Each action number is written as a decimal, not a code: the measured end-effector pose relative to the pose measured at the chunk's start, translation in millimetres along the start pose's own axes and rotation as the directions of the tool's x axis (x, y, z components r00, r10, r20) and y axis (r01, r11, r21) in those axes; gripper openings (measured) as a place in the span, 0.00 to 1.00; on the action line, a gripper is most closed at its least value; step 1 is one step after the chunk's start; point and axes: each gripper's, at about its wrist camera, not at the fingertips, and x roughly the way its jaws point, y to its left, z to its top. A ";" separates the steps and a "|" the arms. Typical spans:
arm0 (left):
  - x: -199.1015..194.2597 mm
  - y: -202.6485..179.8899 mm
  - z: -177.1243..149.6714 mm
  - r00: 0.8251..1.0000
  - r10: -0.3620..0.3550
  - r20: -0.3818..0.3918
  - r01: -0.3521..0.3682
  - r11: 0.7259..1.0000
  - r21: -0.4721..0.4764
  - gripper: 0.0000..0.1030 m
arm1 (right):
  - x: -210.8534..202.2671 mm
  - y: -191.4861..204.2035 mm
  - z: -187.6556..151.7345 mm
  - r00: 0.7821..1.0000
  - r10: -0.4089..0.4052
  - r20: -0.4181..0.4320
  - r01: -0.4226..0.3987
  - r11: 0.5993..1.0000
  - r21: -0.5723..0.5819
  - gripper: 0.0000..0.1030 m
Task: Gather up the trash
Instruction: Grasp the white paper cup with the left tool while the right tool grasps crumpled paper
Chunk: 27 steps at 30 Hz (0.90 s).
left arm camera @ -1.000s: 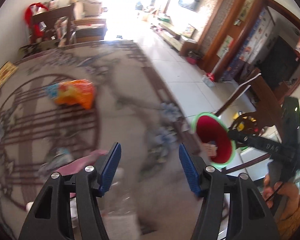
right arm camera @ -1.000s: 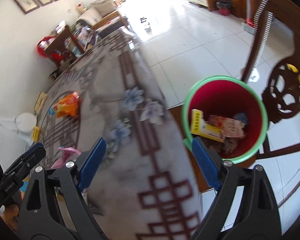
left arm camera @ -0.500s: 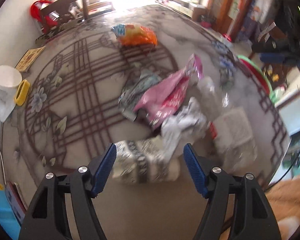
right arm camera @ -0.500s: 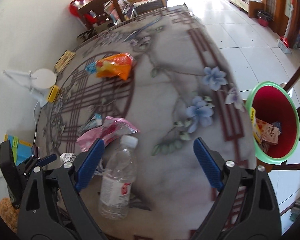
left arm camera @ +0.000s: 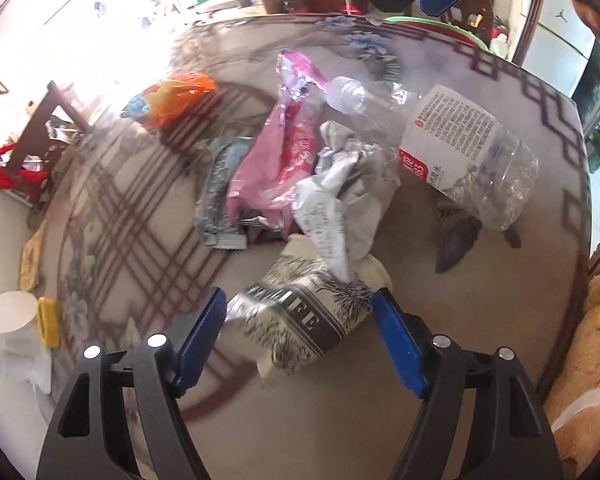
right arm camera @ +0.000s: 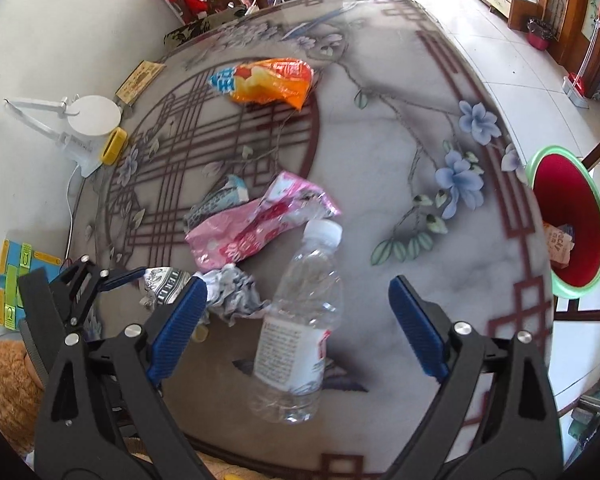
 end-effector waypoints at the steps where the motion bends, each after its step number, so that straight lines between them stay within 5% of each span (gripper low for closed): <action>1: 2.2 -2.2 0.0 1.000 0.011 -0.004 -0.011 1.000 0.020 0.69 | 0.9 3.5 -1.9 1.000 0.007 -0.005 -0.007 1.000 0.003 0.88; 6: 4.9 -17.4 -4.3 1.000 0.024 0.021 -0.026 0.995 0.096 0.62 | 3.6 16.5 -7.9 1.000 0.009 -0.012 -0.009 1.000 0.009 0.88; 10: 1.9 -12.1 -5.7 0.999 0.001 0.040 -0.003 0.998 0.064 0.40 | 4.3 24.2 -11.4 1.000 0.006 -0.009 -0.006 1.000 0.014 0.88; 20: -5.6 25.8 -24.3 0.999 0.012 0.051 -0.005 0.991 -0.135 0.38 | 10.9 38.9 -16.5 1.000 -0.003 -0.013 0.003 1.000 0.021 0.88; 22: -8.3 39.6 -29.3 0.999 0.013 0.052 -0.002 0.976 -0.217 0.38 | 14.6 43.6 -17.3 1.000 -0.004 -0.020 0.005 1.000 0.016 0.88; 27: -11.0 76.0 -44.4 0.998 -0.016 0.056 0.040 0.883 -0.468 0.38 | 28.4 58.7 -16.4 0.999 -0.002 -0.035 0.002 1.000 -0.005 0.88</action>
